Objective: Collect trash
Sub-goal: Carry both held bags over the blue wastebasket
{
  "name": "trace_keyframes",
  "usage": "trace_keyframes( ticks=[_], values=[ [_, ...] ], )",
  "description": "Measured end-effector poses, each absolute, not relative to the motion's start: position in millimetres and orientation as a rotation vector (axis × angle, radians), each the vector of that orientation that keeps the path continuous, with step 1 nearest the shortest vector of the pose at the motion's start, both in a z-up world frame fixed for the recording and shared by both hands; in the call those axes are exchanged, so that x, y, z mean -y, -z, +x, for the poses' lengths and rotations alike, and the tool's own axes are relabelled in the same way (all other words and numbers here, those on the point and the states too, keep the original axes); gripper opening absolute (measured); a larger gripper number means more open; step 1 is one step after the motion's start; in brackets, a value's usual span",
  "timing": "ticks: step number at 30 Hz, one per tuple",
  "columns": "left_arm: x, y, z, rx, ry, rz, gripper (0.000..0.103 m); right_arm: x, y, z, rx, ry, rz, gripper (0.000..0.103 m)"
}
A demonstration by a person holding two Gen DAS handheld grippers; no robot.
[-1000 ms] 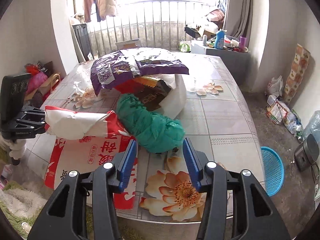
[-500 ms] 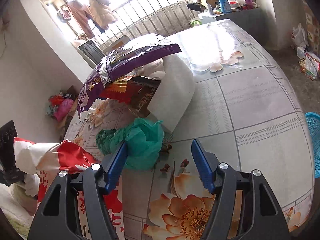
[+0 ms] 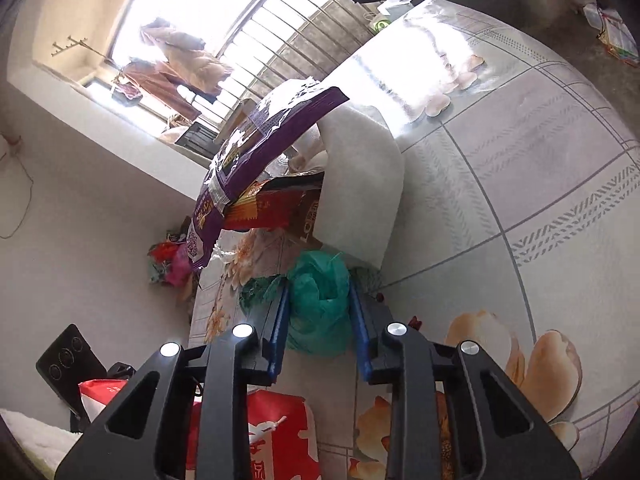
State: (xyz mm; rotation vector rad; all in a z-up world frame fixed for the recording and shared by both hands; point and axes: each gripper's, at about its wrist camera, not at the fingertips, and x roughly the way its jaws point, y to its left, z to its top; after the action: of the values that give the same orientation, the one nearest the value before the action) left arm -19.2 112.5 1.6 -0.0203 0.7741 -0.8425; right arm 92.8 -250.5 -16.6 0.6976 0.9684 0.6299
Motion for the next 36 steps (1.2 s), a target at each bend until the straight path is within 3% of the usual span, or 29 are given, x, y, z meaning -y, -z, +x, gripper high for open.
trace_keyframes(
  ticks=[7,17,24,30,36],
  values=[
    [-73,-22,-3,-0.721,0.915,0.023,0.0,324,-12,63,-0.767,-0.459,0.799,0.024],
    [47,-69,25,-0.626,1.108,0.071,0.0,467,-23,1,-0.512,-0.076,0.914,0.024],
    [136,-77,66,-0.687,1.101,0.083,0.0,532,-18,-28,-0.441,0.204,0.905,0.024],
    [211,-62,114,-0.844,1.024,0.106,0.0,568,5,-40,-0.462,0.359,0.907,0.024],
    [237,-48,150,-0.926,0.989,0.06,0.0,577,21,-45,-0.481,0.39,0.93,0.024]
  ],
)
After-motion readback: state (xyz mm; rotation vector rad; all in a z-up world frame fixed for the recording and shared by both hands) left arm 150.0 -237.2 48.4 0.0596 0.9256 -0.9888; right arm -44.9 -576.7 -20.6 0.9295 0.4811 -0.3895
